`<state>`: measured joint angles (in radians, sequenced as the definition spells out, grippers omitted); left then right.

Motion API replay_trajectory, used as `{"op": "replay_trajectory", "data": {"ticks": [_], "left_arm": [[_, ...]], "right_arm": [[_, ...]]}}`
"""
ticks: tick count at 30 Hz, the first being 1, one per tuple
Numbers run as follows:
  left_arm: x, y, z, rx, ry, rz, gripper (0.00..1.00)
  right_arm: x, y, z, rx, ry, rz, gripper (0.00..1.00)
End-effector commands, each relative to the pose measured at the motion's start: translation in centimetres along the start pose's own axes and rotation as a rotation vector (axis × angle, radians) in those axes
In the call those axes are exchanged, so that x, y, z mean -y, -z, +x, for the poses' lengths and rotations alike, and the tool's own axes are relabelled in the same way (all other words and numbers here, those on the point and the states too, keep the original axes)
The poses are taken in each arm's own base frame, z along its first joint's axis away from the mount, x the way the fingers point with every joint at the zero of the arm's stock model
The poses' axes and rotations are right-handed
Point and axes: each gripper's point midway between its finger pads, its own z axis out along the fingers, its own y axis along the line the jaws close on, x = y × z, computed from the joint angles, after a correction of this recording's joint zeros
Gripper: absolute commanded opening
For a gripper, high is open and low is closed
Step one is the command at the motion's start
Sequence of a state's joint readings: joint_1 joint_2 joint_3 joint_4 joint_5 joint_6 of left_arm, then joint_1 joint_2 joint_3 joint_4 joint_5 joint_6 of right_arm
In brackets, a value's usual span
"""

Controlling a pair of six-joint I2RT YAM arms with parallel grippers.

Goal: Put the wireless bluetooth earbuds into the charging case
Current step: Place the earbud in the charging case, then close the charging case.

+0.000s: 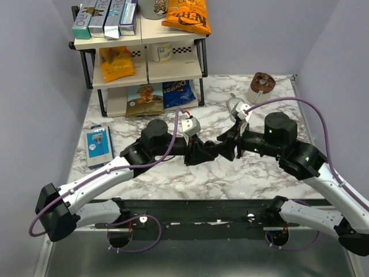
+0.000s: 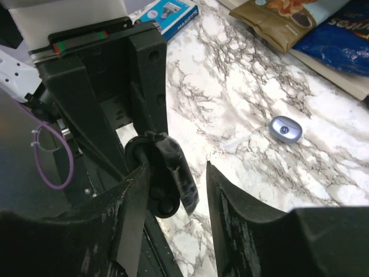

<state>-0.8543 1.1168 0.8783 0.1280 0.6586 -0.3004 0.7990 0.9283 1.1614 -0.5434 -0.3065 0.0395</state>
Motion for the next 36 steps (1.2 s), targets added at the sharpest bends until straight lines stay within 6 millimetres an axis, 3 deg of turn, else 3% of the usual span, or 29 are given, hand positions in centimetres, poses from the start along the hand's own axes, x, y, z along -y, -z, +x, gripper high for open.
{"op": "replay_trajectory", "data": {"ticks": [1, 10, 14, 16, 25, 36], "left_arm": [[-0.1, 0.2, -2.3, 0.096, -0.076, -0.026, 0.00], [0.1, 0.7, -1.2, 0.103, -0.094, -0.019, 0.00], [0.7, 1.1, -0.8, 0.122, -0.119, 0.007, 0.00], [1.0, 1.3, -0.7, 0.136, -0.133, 0.020, 0.00], [1.5, 1.8, -1.3, 0.190, -0.185, 0.020, 0.00], [0.9, 1.5, -1.7, 0.203, -0.197, -0.003, 0.00]], "right_arm": [[-1.1, 1.4, -0.9, 0.045, -0.023, -0.021, 0.59], [2.9, 3.3, -3.0, 0.152, -0.090, 0.248, 0.59], [4.6, 3.4, -3.2, 0.158, -0.132, 0.347, 0.56], [4.9, 2.4, -2.3, 0.102, -0.144, 0.354, 0.53], [2.8, -0.4, -0.7, -0.004, -0.134, 0.194, 0.48], [-0.7, -0.7, 0.0, -0.037, -0.082, -0.021, 0.47]]}}
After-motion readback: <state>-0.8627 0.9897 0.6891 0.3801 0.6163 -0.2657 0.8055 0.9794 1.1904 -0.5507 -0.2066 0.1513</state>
